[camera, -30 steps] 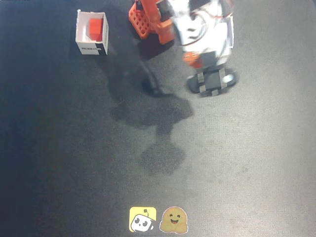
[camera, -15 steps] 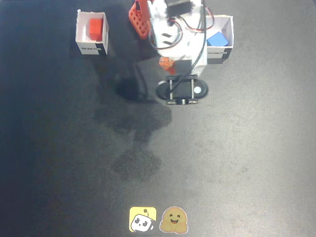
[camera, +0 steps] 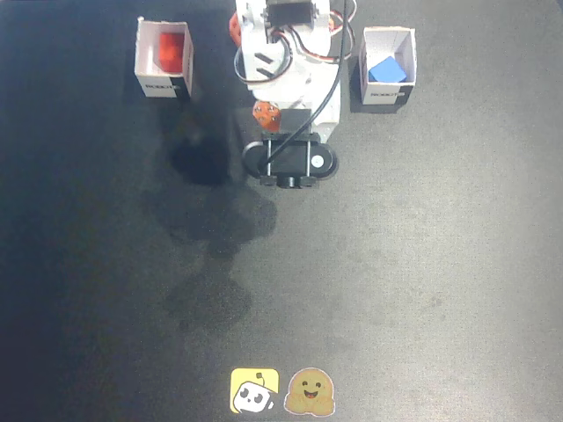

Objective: Put the red cube in the right box and the blue cube in the left box.

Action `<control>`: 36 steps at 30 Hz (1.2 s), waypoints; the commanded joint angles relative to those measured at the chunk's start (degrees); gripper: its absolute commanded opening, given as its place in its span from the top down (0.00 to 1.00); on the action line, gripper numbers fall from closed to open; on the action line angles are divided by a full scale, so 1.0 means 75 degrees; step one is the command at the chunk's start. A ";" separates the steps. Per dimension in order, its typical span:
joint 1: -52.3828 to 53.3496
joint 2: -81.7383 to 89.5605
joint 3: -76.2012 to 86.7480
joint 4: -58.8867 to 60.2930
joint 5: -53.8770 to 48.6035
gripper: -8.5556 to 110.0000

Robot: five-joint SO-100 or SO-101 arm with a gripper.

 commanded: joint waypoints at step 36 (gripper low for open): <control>0.0539 0.1336 0.2637 -0.0914 -0.1043 0.93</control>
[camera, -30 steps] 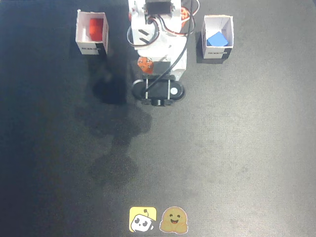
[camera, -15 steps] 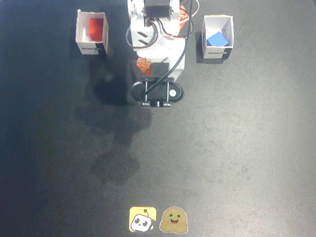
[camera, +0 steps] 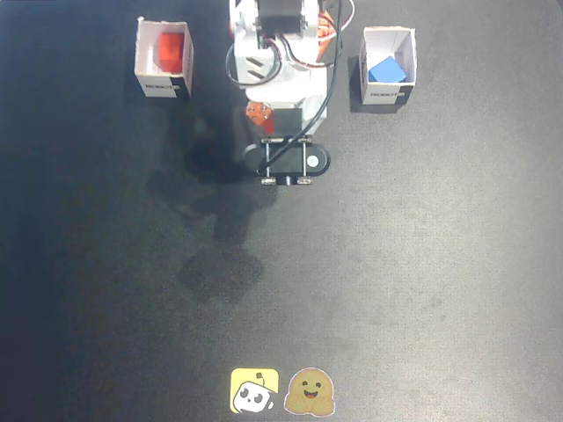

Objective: Put the red cube in the right box and the blue cube in the left box.

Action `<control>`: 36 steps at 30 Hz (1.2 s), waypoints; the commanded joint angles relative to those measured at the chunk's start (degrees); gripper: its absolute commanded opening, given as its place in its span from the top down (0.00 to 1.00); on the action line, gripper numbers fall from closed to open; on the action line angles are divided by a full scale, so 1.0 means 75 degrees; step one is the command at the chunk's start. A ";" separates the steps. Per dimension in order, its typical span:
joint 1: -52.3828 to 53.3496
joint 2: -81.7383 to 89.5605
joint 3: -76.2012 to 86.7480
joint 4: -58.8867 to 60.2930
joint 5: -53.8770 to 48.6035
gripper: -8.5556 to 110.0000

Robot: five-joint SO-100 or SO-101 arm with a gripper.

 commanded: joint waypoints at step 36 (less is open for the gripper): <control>0.0516 0.4687 0.3176 -0.0645 -0.1336 0.93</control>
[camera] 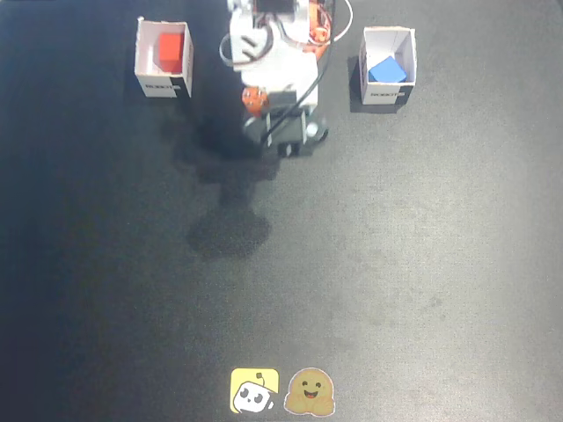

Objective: Put the red cube in the right box and the blue cube in the left box.

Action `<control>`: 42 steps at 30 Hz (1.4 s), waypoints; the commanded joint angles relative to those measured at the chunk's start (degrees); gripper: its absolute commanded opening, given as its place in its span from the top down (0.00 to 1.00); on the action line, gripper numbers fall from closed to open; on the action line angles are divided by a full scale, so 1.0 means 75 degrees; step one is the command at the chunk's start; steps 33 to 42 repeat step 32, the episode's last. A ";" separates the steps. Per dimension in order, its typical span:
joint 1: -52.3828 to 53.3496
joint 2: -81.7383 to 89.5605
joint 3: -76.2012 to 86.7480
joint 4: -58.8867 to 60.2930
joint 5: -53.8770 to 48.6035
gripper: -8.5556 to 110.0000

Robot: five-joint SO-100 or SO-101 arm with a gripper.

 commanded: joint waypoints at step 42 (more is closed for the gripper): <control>-0.0012 0.0422 -0.0047 0.0082 -0.0234 0.93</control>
